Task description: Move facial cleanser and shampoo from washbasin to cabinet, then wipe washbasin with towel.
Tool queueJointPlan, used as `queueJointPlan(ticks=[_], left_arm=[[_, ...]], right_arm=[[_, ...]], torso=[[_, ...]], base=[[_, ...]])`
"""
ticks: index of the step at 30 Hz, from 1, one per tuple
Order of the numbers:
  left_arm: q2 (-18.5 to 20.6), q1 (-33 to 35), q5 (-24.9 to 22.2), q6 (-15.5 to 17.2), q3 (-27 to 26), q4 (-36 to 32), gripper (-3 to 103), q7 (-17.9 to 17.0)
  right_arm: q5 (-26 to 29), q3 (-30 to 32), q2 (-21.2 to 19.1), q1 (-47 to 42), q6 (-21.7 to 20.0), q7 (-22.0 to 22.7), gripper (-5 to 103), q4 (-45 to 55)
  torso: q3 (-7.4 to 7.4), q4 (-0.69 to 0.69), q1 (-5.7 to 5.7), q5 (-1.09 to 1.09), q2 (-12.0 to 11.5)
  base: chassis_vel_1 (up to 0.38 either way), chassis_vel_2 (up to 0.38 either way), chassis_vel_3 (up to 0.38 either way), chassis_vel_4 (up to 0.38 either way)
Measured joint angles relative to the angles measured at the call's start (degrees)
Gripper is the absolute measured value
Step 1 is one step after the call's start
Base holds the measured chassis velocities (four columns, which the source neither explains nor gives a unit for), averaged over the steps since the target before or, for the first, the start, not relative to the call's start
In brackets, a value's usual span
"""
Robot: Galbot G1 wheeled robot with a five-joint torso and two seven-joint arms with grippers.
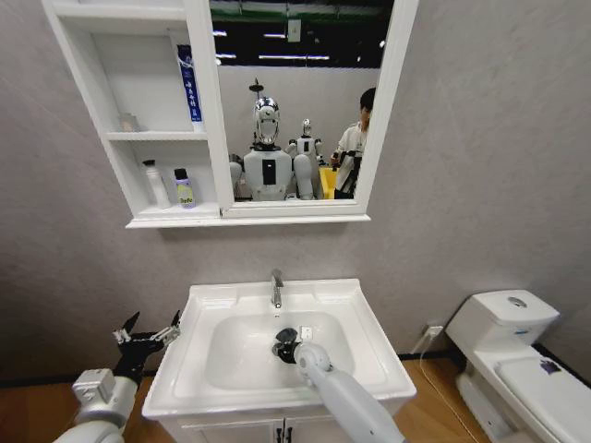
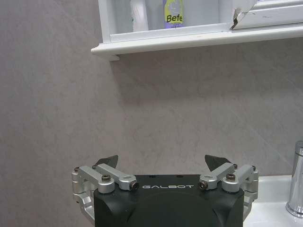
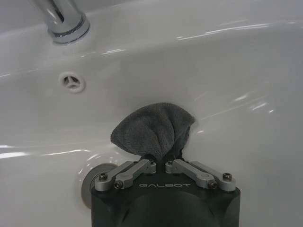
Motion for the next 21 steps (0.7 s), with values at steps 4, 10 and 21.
queueJointPlan(ticks=[4,10,21], left_arm=[[0.0,0.0,0.0,0.0,0.0,0.0,100,0.0],[0.0,0.0,0.0,0.0,0.0,0.0,100,0.0],[0.0,0.0,0.0,0.0,0.0,0.0,100,0.0]], right_arm=[[-0.2,1.7,-2.4,-0.1,0.5,0.9,3,2.8],[-4.5,4.0,-7.0,0.3,1.5,1.9,3,6.2],[-24.3,9.2,-13.6,-0.2,9.3,-2.2,3,14.5]], torso=[[0.00,0.00,0.00,-0.01,0.0],[0.00,0.00,0.00,0.01,0.0],[0.00,0.00,0.02,-0.04,0.0]], base=[[0.000,0.000,0.000,0.000],[0.000,0.000,0.000,0.000],[0.000,0.000,0.000,0.000]])
